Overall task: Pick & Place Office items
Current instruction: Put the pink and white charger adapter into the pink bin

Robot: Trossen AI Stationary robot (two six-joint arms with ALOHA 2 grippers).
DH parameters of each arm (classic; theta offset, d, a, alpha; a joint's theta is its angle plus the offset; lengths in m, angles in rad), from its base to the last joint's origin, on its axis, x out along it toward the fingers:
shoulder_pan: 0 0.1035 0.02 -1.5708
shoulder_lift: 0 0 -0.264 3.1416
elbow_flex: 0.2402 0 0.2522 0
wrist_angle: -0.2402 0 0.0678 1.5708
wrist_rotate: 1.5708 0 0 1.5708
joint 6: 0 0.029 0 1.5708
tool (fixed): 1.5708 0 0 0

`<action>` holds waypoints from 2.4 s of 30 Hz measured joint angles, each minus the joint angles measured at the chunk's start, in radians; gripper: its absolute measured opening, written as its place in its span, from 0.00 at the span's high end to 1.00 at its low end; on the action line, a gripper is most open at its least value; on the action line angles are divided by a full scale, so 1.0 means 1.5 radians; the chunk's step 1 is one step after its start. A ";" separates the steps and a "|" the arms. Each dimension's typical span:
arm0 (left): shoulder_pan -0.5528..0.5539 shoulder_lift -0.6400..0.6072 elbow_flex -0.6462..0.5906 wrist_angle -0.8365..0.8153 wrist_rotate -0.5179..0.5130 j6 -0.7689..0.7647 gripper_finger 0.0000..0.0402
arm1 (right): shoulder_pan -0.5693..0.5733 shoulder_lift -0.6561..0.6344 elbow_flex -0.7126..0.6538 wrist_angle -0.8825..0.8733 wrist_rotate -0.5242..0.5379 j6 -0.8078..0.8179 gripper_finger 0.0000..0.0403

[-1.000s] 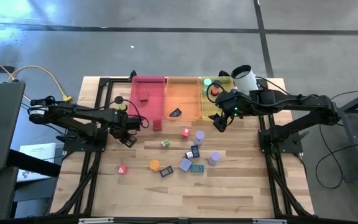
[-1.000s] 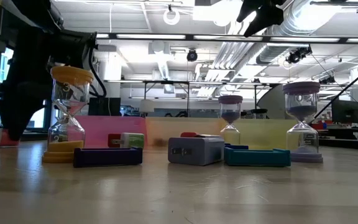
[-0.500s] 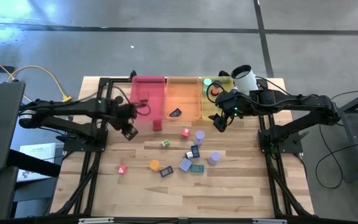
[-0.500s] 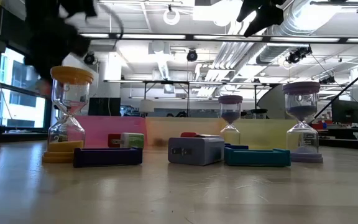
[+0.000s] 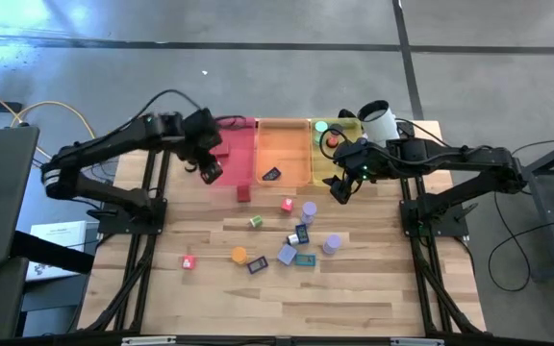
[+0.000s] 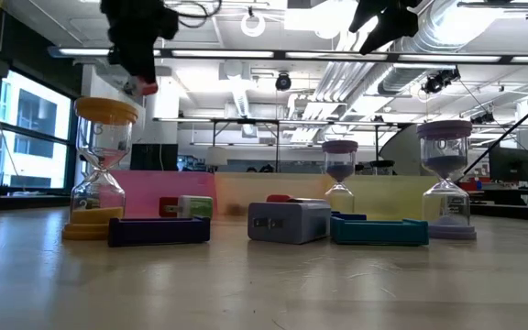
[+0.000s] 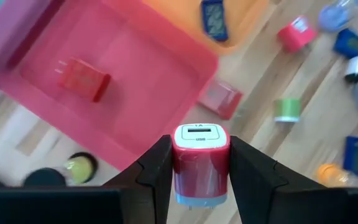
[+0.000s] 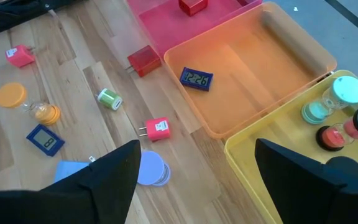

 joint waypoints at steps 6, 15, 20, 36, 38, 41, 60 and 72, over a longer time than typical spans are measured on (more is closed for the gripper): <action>0.066 0.123 0.071 -0.057 0.020 0.112 0.70 | 0.000 0.000 0.000 0.000 0.000 0.000 0.24; 0.122 0.256 0.078 -0.045 0.030 0.194 0.70 | 0.000 0.000 0.000 -0.004 0.000 0.004 0.24; 0.124 0.291 0.078 -0.001 0.037 0.196 0.70 | 0.000 0.006 0.000 0.000 0.000 0.005 0.24; 0.130 0.327 -0.006 0.082 0.065 0.195 0.70 | 0.000 0.007 -0.072 0.050 -0.002 0.006 0.24; 0.130 0.327 -0.026 0.095 0.065 0.194 0.70 | 0.000 0.007 -0.071 0.061 -0.002 0.006 0.24; 0.131 0.327 -0.048 0.134 0.066 0.189 0.70 | 0.000 0.007 -0.071 0.073 -0.002 0.003 0.24; 0.131 0.327 -0.098 0.209 0.057 0.144 0.69 | 0.000 0.007 -0.071 0.076 -0.002 0.000 0.24; 0.131 0.327 -0.098 0.209 0.045 0.136 0.55 | 0.000 0.007 -0.071 0.081 -0.002 0.004 0.24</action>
